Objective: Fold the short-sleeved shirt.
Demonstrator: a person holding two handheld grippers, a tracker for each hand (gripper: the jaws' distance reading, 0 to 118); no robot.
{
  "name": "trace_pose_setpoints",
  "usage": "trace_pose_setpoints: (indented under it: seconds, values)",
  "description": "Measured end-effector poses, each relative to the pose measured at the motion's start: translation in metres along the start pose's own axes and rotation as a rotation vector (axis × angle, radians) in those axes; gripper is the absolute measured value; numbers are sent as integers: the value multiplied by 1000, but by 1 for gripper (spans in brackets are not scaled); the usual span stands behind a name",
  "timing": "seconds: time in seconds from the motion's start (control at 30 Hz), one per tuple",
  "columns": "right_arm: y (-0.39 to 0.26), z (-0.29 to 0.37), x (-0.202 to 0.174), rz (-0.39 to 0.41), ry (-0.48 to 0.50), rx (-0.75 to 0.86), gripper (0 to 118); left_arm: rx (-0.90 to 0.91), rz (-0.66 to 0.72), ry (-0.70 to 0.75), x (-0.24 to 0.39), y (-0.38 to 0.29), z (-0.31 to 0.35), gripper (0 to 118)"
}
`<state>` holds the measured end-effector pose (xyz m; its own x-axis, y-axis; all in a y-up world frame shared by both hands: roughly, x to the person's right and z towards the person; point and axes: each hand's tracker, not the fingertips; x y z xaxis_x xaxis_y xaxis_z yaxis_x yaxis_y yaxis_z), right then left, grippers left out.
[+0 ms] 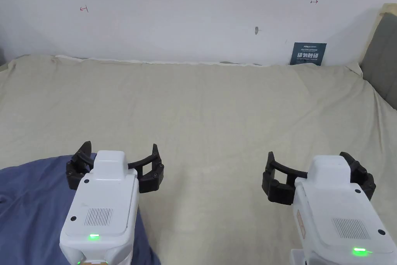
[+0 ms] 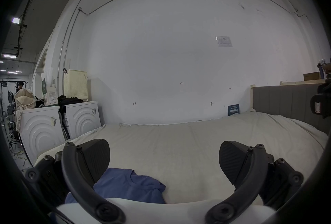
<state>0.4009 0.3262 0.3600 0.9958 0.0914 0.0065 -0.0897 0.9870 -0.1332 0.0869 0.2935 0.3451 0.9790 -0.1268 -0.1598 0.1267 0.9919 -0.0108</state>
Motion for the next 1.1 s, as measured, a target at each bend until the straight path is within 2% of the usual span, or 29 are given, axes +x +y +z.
trace_pose_setpoints:
  seconds: [0.13, 0.17, 0.2, 0.23, 0.27, 0.3, 0.33, 0.53, 0.67, 0.97, 1.1]
  values:
    - [1, 0, 1, -3, -4, -3, 118, 2, 5, 2, 0, 0, 1, 117]
    - [1, 1, 1, -2, -6, -3, 117, 3, 8, -3, -1, 0, 2, 111]
    - [2, 1, 1, -1, -7, -6, 105, 4, 13, -9, -1, 1, 3, 95]
    - [2, 2, 0, 0, -8, -12, 86, 3, 17, -15, -1, 1, 4, 78]
    - [2, 3, 0, 0, -9, -13, 62, -3, 28, -25, -1, 1, 4, 50]
    - [2, 3, -1, 0, -10, -13, 30, -15, 37, -36, -1, 1, 3, 11]
    - [2, 2, -1, 4, -19, -18, 2, -36, 38, -39, -1, 2, 1, 1]
    - [1, -2, -7, 8, -7, -27, 1, -55, 27, -22, -4, -1, 1, 0]
    - [3, -11, -23, 9, 53, -26, 1, -65, 23, 31, -28, -5, 5, 0]
    - [12, -31, -110, 18, 288, 8, 1, -123, 34, 297, -137, -18, 38, 0]
    - [14, -33, -154, 26, 392, 10, 1, -160, 81, 406, -188, -24, 61, 0]
